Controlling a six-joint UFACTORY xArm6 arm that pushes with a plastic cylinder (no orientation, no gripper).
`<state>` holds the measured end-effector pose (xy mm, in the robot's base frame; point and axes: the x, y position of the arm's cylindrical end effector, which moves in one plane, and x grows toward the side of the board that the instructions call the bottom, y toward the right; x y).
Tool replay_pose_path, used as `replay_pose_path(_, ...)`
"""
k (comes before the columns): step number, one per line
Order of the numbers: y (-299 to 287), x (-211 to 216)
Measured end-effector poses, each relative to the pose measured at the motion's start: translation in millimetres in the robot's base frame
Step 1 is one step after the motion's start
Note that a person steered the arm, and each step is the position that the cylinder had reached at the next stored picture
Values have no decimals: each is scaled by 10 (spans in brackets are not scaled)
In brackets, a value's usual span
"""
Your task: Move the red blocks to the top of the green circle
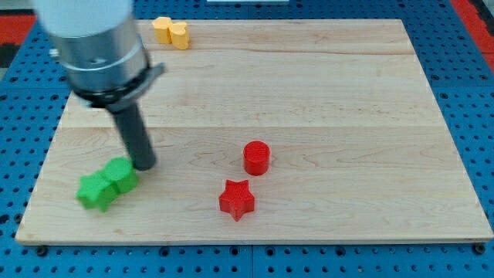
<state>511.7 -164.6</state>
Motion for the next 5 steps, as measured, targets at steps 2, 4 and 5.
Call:
replay_pose_path(2, 906, 990)
replay_pose_path(4, 1474, 427)
replay_pose_path(5, 2045, 468)
